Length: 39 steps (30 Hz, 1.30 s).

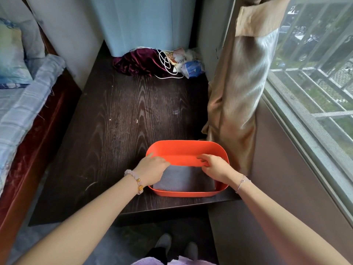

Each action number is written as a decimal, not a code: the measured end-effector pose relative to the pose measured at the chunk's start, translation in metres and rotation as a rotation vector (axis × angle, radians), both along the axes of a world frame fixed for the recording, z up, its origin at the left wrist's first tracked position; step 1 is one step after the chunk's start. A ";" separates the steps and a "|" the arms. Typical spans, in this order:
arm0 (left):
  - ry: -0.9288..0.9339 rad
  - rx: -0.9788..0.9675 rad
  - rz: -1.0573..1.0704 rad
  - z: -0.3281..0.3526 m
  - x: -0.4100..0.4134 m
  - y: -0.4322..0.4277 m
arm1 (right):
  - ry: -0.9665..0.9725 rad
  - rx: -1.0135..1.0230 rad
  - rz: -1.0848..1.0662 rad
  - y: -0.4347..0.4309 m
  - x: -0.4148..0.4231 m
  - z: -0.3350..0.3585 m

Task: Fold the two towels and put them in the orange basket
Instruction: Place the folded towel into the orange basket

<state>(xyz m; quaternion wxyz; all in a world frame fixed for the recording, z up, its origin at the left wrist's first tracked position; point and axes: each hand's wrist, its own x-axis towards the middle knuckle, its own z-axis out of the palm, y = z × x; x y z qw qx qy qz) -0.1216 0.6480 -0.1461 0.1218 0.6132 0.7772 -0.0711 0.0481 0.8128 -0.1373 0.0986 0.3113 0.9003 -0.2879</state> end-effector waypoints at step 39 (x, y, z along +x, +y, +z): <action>-1.240 0.895 0.583 0.129 0.017 -0.049 | 1.015 -0.469 -0.653 -0.113 -0.001 0.119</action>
